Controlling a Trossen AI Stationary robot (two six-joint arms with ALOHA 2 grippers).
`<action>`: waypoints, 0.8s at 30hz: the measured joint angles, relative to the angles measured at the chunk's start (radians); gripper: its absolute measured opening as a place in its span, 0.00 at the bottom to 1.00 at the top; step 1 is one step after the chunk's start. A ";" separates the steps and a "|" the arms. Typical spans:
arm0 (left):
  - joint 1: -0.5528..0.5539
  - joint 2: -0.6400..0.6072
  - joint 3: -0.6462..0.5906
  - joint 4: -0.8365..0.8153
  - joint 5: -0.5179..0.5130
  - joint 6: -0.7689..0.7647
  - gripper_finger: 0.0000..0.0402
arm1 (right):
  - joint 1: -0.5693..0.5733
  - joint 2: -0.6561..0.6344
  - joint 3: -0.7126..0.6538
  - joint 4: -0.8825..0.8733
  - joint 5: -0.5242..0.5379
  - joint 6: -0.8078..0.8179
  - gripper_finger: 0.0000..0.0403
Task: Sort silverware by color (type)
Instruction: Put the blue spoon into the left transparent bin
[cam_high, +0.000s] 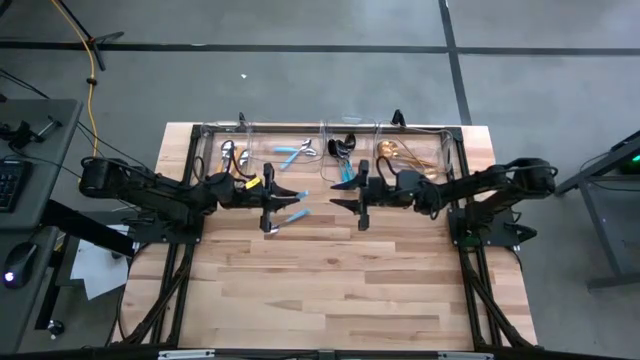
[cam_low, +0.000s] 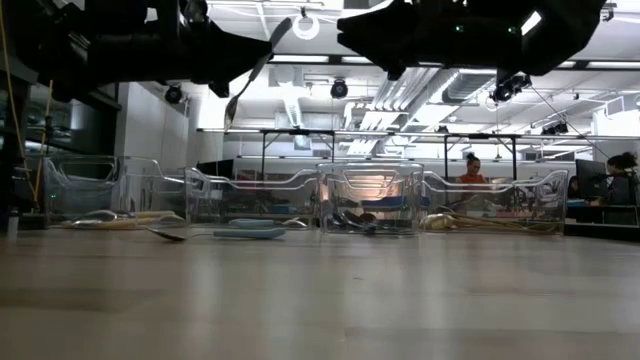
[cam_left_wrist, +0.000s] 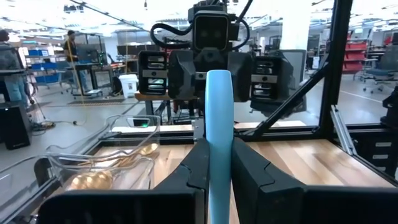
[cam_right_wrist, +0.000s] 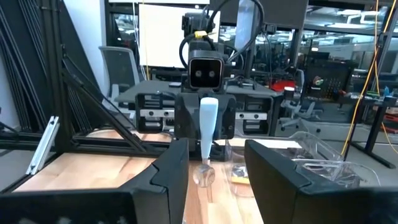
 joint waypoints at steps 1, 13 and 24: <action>0.000 0.000 0.000 0.000 -0.005 0.000 0.06 | 0.000 0.002 0.004 -0.005 0.000 0.000 0.35; 0.000 0.000 0.000 0.000 -0.043 0.000 0.06 | 0.000 0.002 0.010 -0.051 0.000 0.000 0.35; -0.021 0.017 0.042 0.010 -0.048 -0.026 0.06 | 0.000 0.067 0.017 0.093 0.000 0.044 0.35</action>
